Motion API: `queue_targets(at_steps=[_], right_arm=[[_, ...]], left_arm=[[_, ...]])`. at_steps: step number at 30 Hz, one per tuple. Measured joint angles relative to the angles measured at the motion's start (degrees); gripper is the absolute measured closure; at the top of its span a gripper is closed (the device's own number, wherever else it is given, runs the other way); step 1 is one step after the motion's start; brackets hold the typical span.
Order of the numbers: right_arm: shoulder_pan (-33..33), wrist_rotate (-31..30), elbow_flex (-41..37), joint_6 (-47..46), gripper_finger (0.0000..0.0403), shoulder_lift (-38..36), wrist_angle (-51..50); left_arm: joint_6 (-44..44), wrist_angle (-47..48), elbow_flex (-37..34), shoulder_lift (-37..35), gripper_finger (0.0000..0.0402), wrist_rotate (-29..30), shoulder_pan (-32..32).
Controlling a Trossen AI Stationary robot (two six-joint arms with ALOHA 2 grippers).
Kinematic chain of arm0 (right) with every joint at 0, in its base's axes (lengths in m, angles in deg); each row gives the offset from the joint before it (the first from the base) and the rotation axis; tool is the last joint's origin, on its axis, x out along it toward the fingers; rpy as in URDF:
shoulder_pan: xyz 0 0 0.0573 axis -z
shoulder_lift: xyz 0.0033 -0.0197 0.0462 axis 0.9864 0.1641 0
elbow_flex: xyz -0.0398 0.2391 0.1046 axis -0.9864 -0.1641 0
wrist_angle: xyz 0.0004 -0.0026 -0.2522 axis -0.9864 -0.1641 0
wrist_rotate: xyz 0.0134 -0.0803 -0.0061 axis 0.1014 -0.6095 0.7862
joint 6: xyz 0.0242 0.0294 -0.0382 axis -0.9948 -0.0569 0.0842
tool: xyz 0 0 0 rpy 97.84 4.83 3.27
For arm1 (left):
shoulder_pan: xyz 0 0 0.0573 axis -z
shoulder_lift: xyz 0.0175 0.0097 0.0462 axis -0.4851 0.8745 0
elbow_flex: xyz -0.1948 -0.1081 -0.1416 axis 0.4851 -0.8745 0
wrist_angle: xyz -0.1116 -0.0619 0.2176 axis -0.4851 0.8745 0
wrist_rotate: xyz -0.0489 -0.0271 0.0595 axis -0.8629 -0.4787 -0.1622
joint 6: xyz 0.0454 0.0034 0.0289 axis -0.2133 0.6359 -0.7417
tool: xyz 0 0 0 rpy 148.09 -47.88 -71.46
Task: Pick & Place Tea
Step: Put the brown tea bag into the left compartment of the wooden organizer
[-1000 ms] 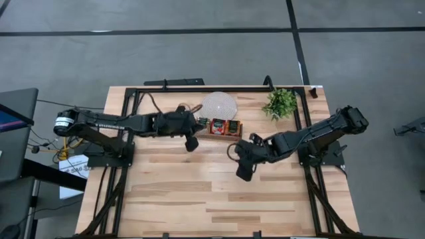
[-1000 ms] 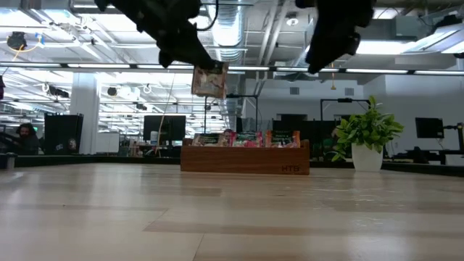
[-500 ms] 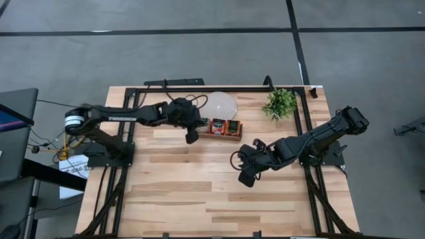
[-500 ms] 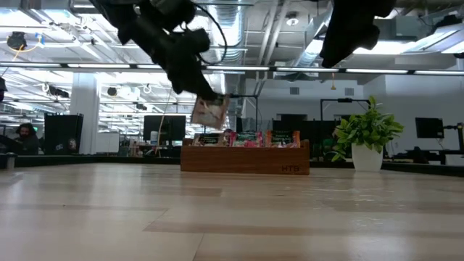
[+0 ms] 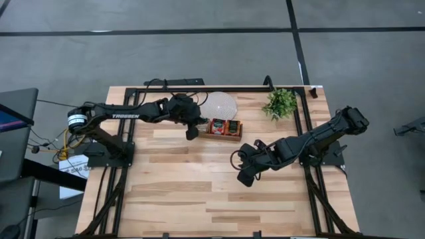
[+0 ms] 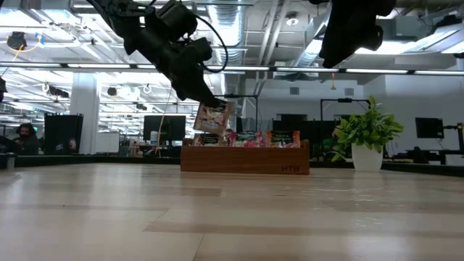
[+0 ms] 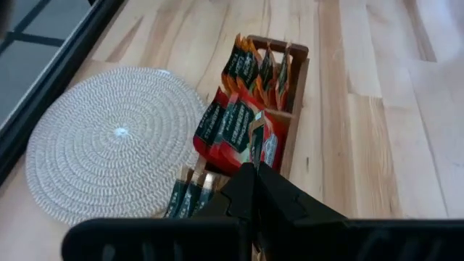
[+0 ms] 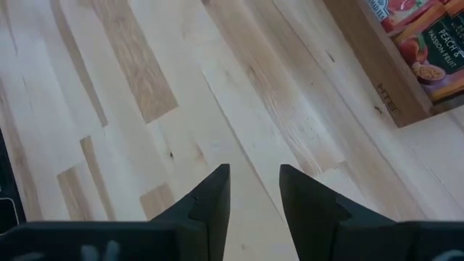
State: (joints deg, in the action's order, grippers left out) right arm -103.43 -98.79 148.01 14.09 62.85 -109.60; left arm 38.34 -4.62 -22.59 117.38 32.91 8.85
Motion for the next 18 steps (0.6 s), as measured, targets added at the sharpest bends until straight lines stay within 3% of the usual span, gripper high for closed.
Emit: queue_targets(at_steps=[9, 18], right_arm=[[0.0, 0.06, 0.0, -0.68, 0.029, 0.0, -0.02], [0.13, 0.23, 0.0, -1.69, 0.029, 0.0, -0.02]], left_arm=[[2.22, -4.35, -5.14, -0.36, 0.0401, -3.11, -1.4], [1.34, -6.72, -5.33, -0.7, 0.0401, -3.37, -2.07]])
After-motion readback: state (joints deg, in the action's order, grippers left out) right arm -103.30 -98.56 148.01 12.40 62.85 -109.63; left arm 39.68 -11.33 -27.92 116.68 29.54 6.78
